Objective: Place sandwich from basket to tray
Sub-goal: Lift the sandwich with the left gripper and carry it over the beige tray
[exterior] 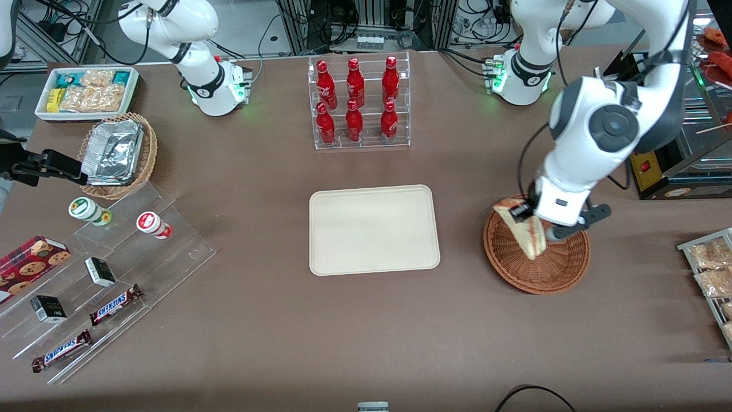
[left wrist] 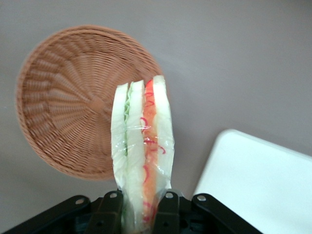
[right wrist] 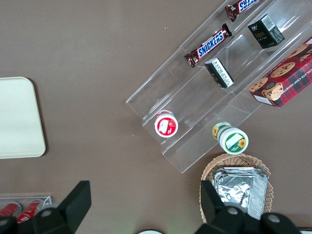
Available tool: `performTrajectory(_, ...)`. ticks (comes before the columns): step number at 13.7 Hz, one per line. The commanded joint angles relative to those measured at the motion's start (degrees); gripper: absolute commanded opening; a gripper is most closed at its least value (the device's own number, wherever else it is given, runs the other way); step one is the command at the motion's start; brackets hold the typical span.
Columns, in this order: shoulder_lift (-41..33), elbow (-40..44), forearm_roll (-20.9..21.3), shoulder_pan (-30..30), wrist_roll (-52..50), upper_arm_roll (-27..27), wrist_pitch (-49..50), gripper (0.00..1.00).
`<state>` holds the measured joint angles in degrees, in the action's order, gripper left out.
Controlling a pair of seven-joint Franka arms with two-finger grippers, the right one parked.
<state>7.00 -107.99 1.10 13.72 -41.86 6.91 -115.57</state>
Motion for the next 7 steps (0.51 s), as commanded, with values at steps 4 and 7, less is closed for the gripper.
performTrajectory(4, 11.88, 10.86, 1.01, 15.35, -6.65, -0.58, 1.40, 0.00)
performTrajectory(7, 18.64, 15.69, 1.10, 21.24, -7.09, -0.58, 0.96, 0.00)
